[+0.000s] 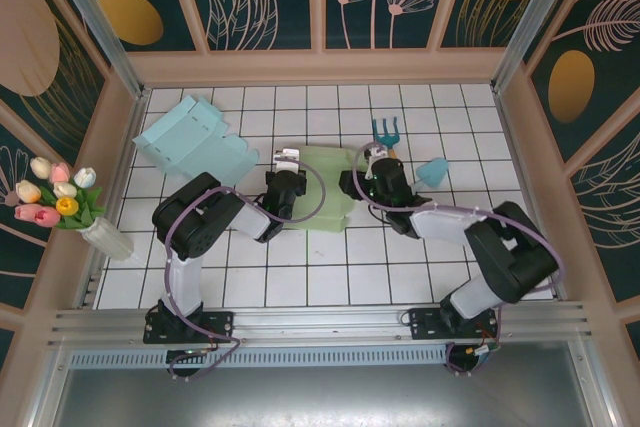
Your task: Fold the paper box
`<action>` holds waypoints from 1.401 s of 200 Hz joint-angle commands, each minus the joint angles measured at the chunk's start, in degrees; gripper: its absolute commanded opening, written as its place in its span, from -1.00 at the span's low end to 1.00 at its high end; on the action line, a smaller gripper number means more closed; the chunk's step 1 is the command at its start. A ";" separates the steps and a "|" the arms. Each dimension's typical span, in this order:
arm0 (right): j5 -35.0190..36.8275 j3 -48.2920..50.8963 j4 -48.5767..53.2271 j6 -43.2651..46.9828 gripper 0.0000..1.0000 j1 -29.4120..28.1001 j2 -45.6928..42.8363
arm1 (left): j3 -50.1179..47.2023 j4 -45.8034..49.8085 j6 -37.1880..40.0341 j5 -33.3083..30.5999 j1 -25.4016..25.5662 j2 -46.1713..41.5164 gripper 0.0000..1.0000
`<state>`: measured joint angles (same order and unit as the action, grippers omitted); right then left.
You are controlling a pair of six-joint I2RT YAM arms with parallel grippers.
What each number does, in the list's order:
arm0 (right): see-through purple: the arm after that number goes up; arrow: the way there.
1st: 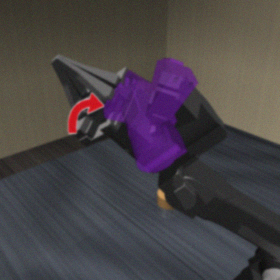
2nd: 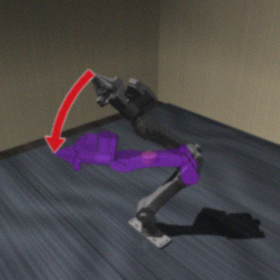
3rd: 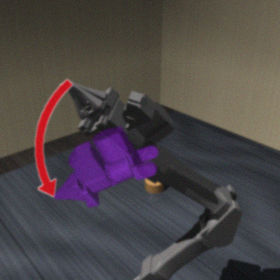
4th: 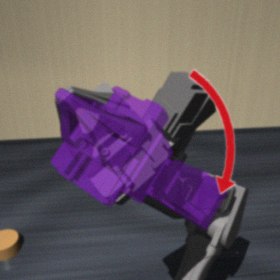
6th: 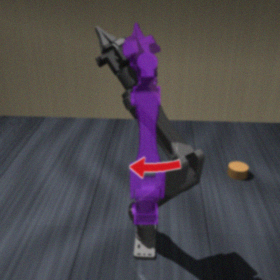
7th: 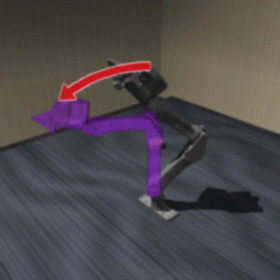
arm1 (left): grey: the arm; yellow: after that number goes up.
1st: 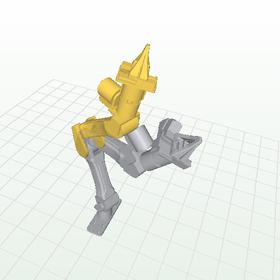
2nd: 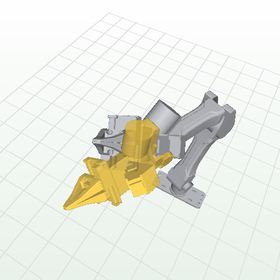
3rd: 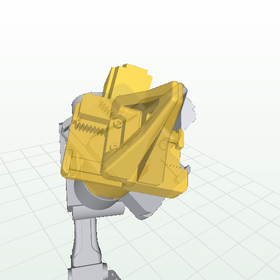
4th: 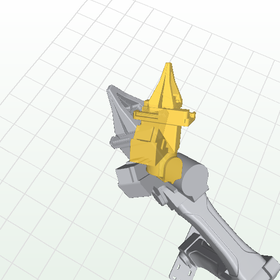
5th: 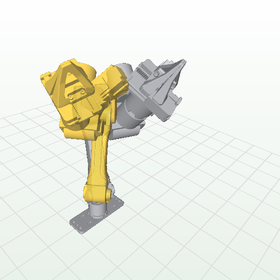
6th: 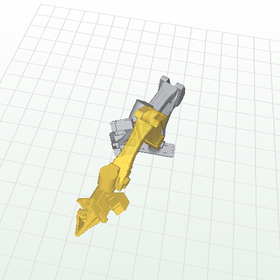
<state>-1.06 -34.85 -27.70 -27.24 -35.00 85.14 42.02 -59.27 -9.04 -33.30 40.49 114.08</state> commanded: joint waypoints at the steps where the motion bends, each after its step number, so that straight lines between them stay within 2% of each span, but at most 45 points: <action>1: 10.52 1.15 5.89 4.40 -0.22 -0.50 -5.35 | 0.61 0.29 0.25 0.29 0.20 0.70 -0.89; 38: 21.04 1.72 10.65 6.63 -0.21 0.81 -8.58 | 0.61 0.29 0.25 0.29 0.18 0.70 -0.89; 63: 23.89 1.89 12.40 7.42 -0.21 2.43 -9.07 | 0.61 0.29 0.34 0.38 0.20 0.69 -0.89; 139: 15.42 1.19 8.63 8.29 -0.21 8.34 -3.25 | 0.60 0.27 0.42 0.60 0.17 0.69 -0.89; 209: 10.07 -1.16 5.58 10.45 -0.22 8.71 2.40 | 0.78 0.64 0.65 0.69 0.15 0.71 -0.89; 280: 6.06 -2.23 3.89 11.34 -0.21 8.55 4.45 | 1.07 1.06 0.77 0.87 0.17 0.87 -0.89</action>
<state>7.55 -35.44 -21.32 -16.80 -26.65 88.58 42.02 -59.09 -9.02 -33.06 40.49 114.08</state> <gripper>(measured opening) 0.395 0.098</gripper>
